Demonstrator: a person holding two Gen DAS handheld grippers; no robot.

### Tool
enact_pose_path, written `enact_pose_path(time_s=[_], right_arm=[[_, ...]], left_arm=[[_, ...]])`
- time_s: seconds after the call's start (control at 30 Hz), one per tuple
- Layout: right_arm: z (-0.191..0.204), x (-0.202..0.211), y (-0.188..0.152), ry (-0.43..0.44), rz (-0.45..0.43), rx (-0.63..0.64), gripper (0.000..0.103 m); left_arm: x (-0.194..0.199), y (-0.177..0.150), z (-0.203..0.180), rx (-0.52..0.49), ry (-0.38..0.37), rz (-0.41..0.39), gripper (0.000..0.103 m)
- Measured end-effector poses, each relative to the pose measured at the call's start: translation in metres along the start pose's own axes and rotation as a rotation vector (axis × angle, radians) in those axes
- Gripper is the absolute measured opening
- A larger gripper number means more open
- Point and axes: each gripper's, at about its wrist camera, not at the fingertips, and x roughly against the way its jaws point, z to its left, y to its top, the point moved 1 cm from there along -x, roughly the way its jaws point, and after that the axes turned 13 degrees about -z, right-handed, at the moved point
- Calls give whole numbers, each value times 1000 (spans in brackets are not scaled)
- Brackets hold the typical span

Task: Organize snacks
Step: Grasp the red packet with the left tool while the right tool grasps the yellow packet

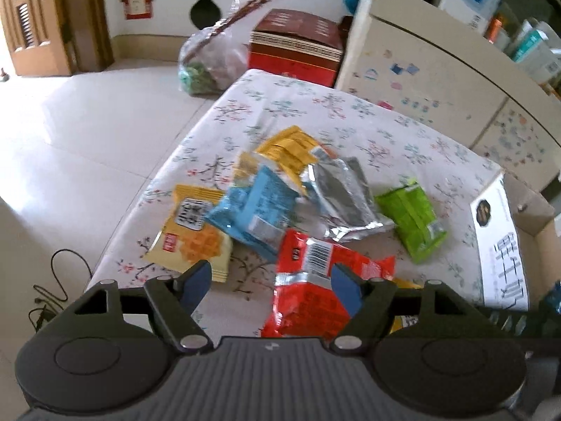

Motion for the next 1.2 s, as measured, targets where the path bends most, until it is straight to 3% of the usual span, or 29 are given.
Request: enact_pose_path(time_s=[0.1, 0.2, 0.3, 0.4, 0.43, 0.67, 0.83, 1.07, 1.2], right_arm=[[8, -6, -8, -25, 4, 72, 94], [15, -6, -12, -37, -18, 145, 86], [17, -2, -15, -20, -29, 183, 71], [22, 6, -17, -33, -43, 229, 47], [21, 9, -18, -26, -44, 226, 46], [18, 18, -29, 17, -17, 164, 50], [26, 17, -35, 55, -5, 194, 75], [40, 19, -49, 106, 42, 314, 75], [36, 28, -52, 190, 66, 319, 73]], left_arm=[[-1, 2, 0, 18, -11, 4, 80], [-2, 2, -2, 26, -34, 3, 83], [-2, 2, -5, 32, -61, 2, 84], [-5, 2, -9, 32, -81, 8, 86], [-5, 2, -10, 32, -88, 10, 86], [-11, -3, -19, -26, -109, 25, 90], [-20, -11, -29, -95, -127, 46, 90], [-37, -22, -36, -178, -79, 88, 95], [-42, -22, -22, -138, -48, 112, 97]])
